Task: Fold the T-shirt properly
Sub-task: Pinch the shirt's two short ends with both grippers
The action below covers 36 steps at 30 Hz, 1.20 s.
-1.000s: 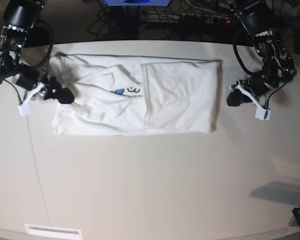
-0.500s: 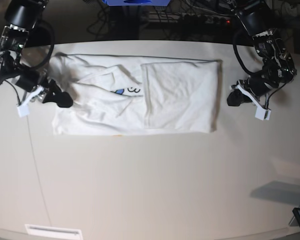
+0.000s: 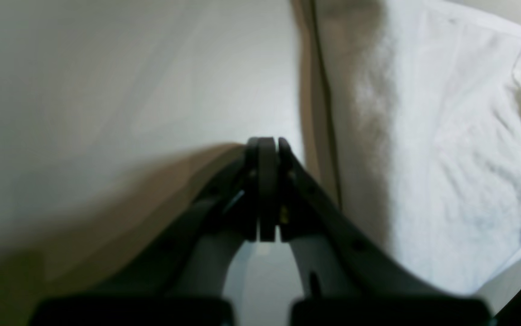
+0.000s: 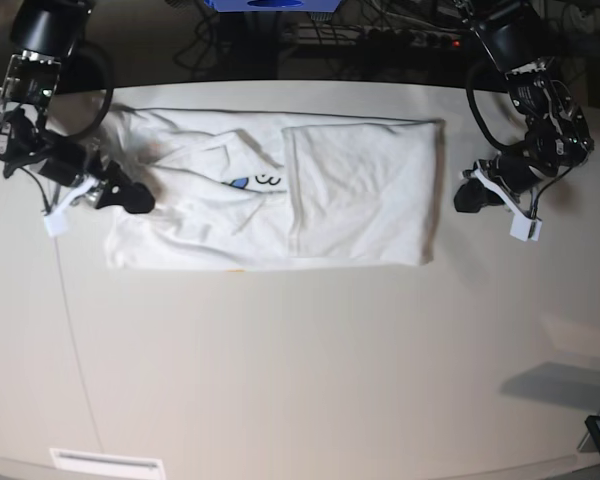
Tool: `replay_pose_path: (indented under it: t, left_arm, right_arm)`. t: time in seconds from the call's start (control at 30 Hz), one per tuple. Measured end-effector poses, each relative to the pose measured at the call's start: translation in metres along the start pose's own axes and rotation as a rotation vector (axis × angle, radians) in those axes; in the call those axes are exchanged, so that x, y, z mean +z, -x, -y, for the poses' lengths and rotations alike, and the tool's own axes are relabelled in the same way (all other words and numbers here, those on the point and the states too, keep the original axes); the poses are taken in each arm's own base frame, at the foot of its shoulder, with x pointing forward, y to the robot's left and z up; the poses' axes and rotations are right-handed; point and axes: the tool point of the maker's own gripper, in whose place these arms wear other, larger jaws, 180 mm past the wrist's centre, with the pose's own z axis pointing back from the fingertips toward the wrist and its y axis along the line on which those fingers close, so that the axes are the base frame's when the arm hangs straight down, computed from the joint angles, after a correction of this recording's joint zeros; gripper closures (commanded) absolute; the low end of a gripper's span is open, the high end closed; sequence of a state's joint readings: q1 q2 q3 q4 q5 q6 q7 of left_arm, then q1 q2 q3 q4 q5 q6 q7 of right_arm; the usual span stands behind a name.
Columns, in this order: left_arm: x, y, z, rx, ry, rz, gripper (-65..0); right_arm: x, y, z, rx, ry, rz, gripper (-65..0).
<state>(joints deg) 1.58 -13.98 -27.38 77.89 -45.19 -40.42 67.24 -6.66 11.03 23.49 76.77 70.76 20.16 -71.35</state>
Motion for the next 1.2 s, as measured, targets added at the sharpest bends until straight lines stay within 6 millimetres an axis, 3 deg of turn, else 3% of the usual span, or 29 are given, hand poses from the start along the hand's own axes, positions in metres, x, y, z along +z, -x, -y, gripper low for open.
replay_pose_path:
  t: [0.1,0.43,0.5,0.63,0.77,1.2]
  left_arm:
    - [0.000,-0.001,0.000,-0.002,0.002,0.002,0.0]
    - [-0.001,-0.002,0.000,-0.004,0.000,-0.003,0.0]
    - [-0.001,-0.002,0.000,-0.003,0.002,-0.002,0.0]
    - [-0.001,-0.002,0.000,-0.002,0.001,-0.002,0.0]
    - [-0.002,0.000,0.001,0.001,0.003,-0.001,0.0]
    - [-0.029,0.011,0.050,-0.038,0.133,-0.026,0.0]
  right_arm:
    - [-0.002,0.018,-0.007,-0.047,0.002,-0.043,-37.7]
    - [-0.001,0.020,-0.009,-0.089,0.001,-0.061,-37.1]
    - [-0.001,0.019,-0.009,-0.093,0.007,-0.061,-32.9]
    - [-0.002,0.018,-0.010,-0.097,0.007,-0.078,-14.8]
    - [-0.003,0.017,-0.011,-0.097,0.009,-0.082,-2.2]
    - [0.012,-0.003,0.006,-0.218,0.133,-0.045,-0.1]
